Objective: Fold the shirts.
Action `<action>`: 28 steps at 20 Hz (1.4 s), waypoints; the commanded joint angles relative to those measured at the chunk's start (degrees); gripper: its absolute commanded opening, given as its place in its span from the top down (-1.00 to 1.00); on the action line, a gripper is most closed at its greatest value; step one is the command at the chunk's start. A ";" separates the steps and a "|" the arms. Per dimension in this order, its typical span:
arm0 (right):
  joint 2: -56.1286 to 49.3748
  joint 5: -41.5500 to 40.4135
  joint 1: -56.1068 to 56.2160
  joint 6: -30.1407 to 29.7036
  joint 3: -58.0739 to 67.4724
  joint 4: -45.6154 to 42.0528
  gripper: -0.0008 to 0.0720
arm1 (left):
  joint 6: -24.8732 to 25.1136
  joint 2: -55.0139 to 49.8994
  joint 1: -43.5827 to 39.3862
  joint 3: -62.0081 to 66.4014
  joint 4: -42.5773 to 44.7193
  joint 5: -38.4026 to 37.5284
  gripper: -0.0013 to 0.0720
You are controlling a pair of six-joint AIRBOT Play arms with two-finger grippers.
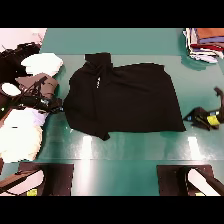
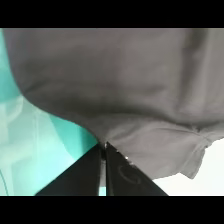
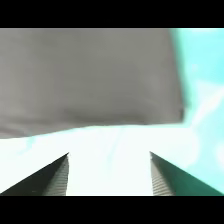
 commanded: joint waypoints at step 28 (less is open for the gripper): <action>12.59 -15.28 9.73 -1.62 37.03 8.44 0.95 | -1.33 20.13 0.11 44.98 1.77 4.11 0.90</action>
